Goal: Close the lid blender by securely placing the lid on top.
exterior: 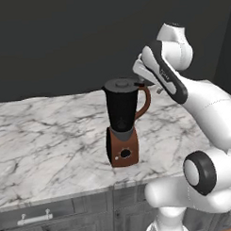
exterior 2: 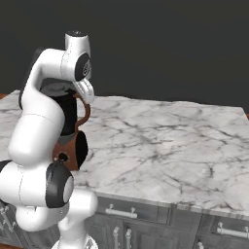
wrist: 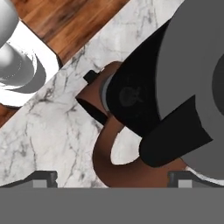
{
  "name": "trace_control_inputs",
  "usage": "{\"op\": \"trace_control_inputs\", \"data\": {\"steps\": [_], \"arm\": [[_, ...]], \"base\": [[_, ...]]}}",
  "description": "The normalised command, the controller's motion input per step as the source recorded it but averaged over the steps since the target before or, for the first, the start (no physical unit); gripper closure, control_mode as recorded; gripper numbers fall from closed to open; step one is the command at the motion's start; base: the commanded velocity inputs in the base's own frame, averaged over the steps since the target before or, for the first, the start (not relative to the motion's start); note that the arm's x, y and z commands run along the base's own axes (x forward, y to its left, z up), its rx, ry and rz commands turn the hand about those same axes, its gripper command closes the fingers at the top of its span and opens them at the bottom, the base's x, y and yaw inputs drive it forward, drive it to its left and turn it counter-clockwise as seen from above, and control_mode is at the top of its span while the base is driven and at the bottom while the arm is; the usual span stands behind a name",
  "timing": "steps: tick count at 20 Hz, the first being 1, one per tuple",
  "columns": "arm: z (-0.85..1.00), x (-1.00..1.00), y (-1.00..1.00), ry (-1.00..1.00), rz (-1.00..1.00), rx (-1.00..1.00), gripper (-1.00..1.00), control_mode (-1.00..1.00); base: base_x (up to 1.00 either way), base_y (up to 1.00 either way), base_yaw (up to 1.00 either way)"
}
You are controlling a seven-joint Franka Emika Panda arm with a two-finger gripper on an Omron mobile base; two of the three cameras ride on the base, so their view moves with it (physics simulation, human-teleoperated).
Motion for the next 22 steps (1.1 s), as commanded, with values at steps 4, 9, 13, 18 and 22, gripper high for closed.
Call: {"op": "trace_control_inputs", "data": {"steps": [4,9,13,18,22], "arm": [[0.08,0.13,-0.23,0.00,-0.11,0.00,-1.00,-1.00],[0.18,-0.02,-0.16,-0.03,-0.10,0.00,-1.00,-1.00],[0.02,-0.49,0.00,-0.08,-0.07,0.00,-1.00,-1.00],[0.05,-0.64,-0.01,-0.15,-0.05,0.01,-1.00,-1.00],[0.01,-0.63,-0.25,-0.16,-0.05,0.01,-1.00,-1.00]], "base": [[0.00,0.00,0.00],[0.00,0.00,0.00],[0.00,0.00,0.00],[0.00,0.00,0.00],[0.00,0.00,0.00]]}}
